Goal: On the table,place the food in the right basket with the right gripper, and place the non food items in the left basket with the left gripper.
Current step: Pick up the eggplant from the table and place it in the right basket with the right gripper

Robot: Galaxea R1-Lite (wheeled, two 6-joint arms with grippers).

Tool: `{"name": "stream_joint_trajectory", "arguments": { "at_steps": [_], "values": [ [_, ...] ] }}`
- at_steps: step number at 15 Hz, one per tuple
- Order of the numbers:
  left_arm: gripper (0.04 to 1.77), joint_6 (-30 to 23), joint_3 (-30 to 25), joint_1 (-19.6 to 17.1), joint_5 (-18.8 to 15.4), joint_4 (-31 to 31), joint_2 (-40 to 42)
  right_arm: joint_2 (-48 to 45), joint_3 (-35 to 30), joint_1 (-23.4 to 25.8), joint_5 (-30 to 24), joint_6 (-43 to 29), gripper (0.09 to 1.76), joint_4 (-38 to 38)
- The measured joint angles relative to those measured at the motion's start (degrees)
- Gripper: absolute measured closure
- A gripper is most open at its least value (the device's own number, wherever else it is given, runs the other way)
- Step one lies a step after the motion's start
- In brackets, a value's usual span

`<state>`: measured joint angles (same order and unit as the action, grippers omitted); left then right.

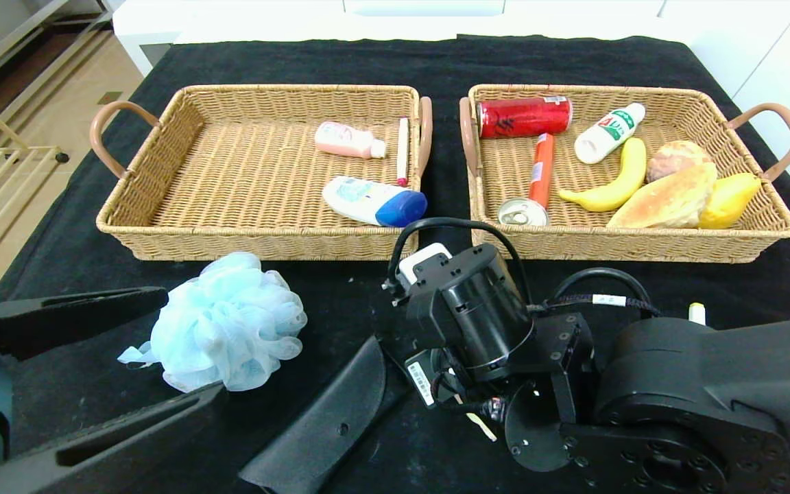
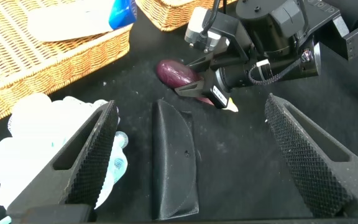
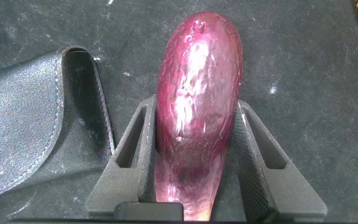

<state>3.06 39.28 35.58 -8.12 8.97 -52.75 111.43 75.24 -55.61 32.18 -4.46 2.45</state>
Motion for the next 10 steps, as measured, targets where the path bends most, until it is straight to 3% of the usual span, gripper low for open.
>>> {"name": "stream_joint_trajectory", "arguments": {
  "at_steps": [10],
  "values": [
    [0.09, 0.0, -0.1, 0.0, 0.0, 0.0, -0.1, -1.8, 0.1, -0.3, -0.2, 0.1, 1.04, -0.7]
  ]
}}
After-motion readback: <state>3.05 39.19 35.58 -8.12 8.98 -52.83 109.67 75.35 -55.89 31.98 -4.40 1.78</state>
